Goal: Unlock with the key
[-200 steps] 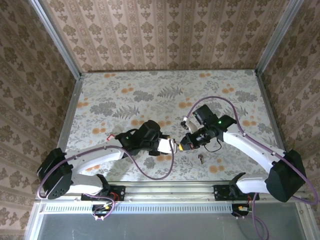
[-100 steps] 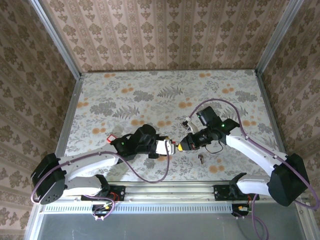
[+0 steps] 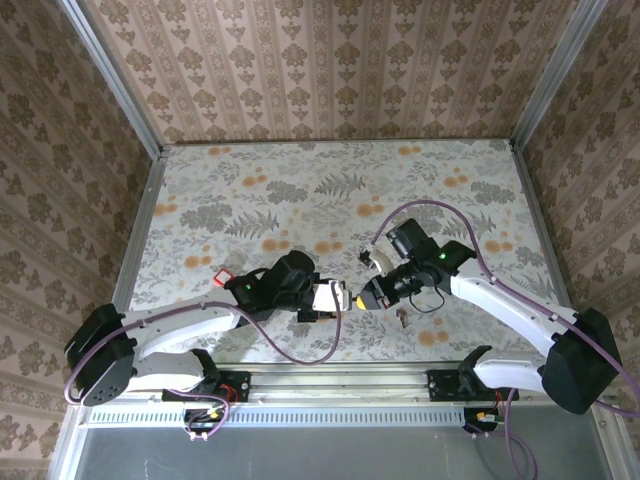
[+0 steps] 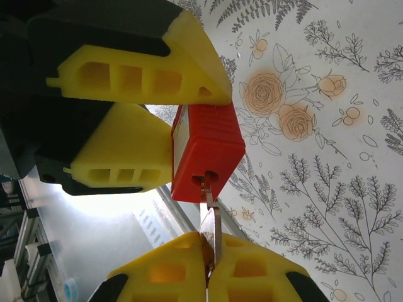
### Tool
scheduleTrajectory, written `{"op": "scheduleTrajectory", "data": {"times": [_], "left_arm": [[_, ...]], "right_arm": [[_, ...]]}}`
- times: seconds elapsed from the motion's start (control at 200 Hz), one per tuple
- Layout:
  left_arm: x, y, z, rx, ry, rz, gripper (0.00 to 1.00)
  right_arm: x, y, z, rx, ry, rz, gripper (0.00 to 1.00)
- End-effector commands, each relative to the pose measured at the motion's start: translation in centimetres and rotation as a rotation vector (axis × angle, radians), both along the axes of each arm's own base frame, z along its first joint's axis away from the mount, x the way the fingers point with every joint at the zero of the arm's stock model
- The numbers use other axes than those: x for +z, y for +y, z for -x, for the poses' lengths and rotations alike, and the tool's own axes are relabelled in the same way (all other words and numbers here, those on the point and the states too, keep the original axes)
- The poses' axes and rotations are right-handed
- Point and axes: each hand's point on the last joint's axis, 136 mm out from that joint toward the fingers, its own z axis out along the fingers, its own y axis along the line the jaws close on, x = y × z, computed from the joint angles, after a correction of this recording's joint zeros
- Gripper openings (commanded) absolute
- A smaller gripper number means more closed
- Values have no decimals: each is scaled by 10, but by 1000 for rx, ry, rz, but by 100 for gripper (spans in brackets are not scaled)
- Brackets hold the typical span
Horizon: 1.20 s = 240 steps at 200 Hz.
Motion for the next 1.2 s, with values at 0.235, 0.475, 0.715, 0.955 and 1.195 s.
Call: {"op": "scheduleTrajectory", "data": {"times": [0.235,0.475,0.715,0.955,1.195], "left_arm": [[156,-55,29,-228,-41,507,0],[152,-50,22,-204,-46,465,0],[140,-58,10,-107,-236,453,0],[143,-58,18,-108,-281,464,0],[147,-61,30,-137,-168,452,0]], "right_arm": [[27,35,-6,145,-276,-101,0],[28,32,-4,157,-328,-68,0],[27,47,-12,43,-139,-100,0],[15,39,-18,-22,-138,-43,0],[9,34,-13,26,-275,-40,0]]}}
